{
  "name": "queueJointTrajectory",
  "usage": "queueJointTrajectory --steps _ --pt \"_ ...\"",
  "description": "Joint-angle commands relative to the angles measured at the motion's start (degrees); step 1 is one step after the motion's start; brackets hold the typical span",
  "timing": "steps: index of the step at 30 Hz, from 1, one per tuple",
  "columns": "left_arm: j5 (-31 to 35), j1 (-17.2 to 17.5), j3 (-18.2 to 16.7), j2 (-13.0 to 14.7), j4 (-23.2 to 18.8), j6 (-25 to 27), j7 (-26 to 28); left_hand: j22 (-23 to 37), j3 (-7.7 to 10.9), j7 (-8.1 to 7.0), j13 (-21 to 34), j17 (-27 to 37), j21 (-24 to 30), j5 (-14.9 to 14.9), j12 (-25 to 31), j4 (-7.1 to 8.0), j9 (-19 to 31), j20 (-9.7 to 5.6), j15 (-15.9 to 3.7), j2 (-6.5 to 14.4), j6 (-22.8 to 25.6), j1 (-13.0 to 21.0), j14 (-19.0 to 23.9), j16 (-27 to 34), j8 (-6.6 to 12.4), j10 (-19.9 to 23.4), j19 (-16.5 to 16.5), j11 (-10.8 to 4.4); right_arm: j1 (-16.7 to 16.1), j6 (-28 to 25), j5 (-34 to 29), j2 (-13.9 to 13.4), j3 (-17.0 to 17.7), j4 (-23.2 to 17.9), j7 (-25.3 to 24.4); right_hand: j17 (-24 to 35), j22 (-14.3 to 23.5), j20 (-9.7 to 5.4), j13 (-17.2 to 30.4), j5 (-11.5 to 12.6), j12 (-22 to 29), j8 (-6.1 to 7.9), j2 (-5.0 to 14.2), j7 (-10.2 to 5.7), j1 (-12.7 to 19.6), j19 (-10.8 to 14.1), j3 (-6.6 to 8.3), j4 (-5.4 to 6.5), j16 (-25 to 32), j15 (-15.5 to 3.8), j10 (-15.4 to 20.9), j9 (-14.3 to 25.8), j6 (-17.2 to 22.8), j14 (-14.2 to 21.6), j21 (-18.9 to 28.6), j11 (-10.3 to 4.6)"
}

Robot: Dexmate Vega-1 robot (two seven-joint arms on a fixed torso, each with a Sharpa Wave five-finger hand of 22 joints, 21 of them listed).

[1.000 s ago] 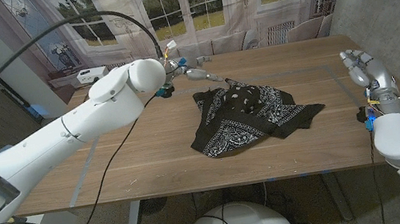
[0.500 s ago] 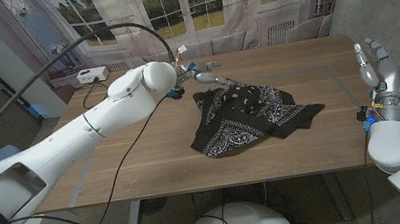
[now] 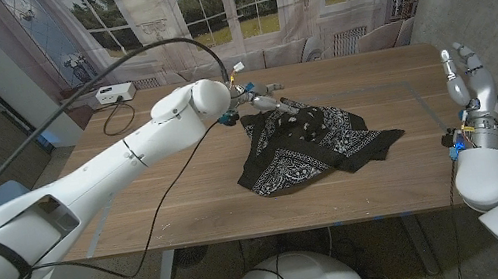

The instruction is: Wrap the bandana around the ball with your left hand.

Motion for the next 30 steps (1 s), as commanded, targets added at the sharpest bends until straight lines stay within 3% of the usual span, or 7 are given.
queueJointTrajectory --steps 1,10,16,30 --pt "-1.0 -2.2 1.7 -4.0 6.6 -7.1 -2.5 0.0 -0.36 -0.25 0.0 0.1 -0.2 0.5 0.2 -0.09 0.1 0.03 0.76 -0.7 -2.4 0.2 -0.3 -0.2 0.30 -0.8 0.3 -0.08 1.3 1.3 0.6 -0.2 -0.3 2.0 0.3 -0.1 0.0 0.07 0.0 0.3 -0.1 0.42 0.55 0.26 0.3 0.5 0.05 -0.48 0.3 -0.26 0.6 0.1 0.3 0.7 -0.3 0.01" --pt "1.6 -5.2 4.7 -6.2 9.2 -8.0 -6.4 0.0 -0.70 -0.28 -0.1 0.0 -0.3 1.0 0.3 -0.30 0.1 0.03 0.62 -0.8 -2.3 0.5 -0.2 0.0 0.49 -1.0 0.3 -0.12 1.9 2.2 0.7 0.0 -0.6 2.9 -0.5 -0.5 0.0 0.12 -0.2 0.3 -0.1 0.46 0.73 0.19 0.4 0.6 0.13 -0.65 0.4 -0.46 1.1 0.1 0.4 1.1 -0.5 -0.01" --pt "9.1 -8.2 9.4 -7.3 8.6 -4.8 -9.9 0.0 -1.01 -0.30 -0.1 -0.1 -0.5 1.7 0.2 -0.81 0.2 0.01 0.60 -0.8 -2.6 1.5 0.2 0.2 0.58 -1.9 0.4 -0.33 2.2 3.7 0.9 -0.1 -0.8 4.0 -0.5 -0.9 0.0 0.04 -0.4 0.2 -0.1 0.61 0.98 0.27 0.2 1.3 0.20 -0.70 0.7 -0.63 1.7 0.0 0.9 1.8 -0.4 0.08" --pt "11.8 -13.1 13.3 -12.2 16.9 -7.9 -19.2 0.1 -1.86 -0.29 -0.1 -0.1 -0.4 3.2 0.6 -1.82 0.2 0.01 0.42 -0.8 -4.3 3.4 2.1 1.0 0.47 -2.2 1.4 0.29 4.0 5.6 0.0 0.1 -1.8 5.9 -2.0 -1.5 0.1 0.11 -0.7 0.2 0.0 0.86 1.69 0.44 0.3 2.3 0.53 -0.99 1.1 -1.12 3.2 0.0 1.8 3.1 -0.5 -0.01"
